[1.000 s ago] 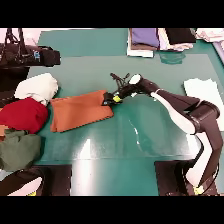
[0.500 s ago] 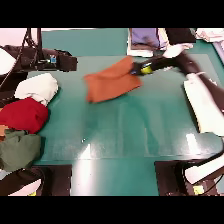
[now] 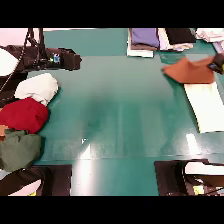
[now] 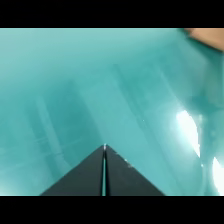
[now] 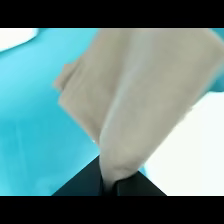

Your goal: Fold the shirts.

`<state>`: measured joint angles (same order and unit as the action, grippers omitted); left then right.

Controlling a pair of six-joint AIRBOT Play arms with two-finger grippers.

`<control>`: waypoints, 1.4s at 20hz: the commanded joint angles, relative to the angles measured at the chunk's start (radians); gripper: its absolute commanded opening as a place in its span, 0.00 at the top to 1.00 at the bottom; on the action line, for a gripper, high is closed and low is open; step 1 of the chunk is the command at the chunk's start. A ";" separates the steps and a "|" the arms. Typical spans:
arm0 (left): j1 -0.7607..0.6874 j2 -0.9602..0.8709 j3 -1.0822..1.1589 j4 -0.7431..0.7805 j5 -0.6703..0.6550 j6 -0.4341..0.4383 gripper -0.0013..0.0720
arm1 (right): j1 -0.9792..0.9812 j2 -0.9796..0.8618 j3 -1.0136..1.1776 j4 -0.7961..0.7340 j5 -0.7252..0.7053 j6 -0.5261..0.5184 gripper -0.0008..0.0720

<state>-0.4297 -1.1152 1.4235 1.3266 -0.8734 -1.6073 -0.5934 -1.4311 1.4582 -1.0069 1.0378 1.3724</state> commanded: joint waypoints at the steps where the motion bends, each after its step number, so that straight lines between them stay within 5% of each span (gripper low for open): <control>1: -0.001 0.000 0.000 -0.003 0.010 -0.018 0.95 | -0.105 0.014 -0.005 -0.006 0.000 0.000 0.97; 11: -0.001 0.000 0.000 -0.003 -0.027 -0.018 0.95 | -0.052 0.048 0.274 -0.020 0.112 0.084 0.97; 16: -0.001 0.000 0.000 -0.003 -0.027 -0.016 0.95 | -0.055 0.118 0.271 -0.203 0.219 0.130 0.97; 26: -0.001 0.000 0.000 -0.002 -0.062 -0.007 0.94 | -0.248 0.383 -0.289 -0.306 0.237 0.130 0.97; 27: -0.001 0.000 0.000 -0.002 -0.062 -0.007 0.94 | -0.281 0.400 -0.344 -0.307 0.239 0.127 0.89; 28: -0.001 0.000 0.000 -0.002 -0.062 -0.007 0.94 | -0.315 0.411 -0.387 -0.307 0.240 0.116 0.63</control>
<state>-0.4301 -1.1152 1.4231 1.3235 -0.9314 -1.6165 -0.8295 -1.0748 1.2186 -1.2972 1.2716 1.5017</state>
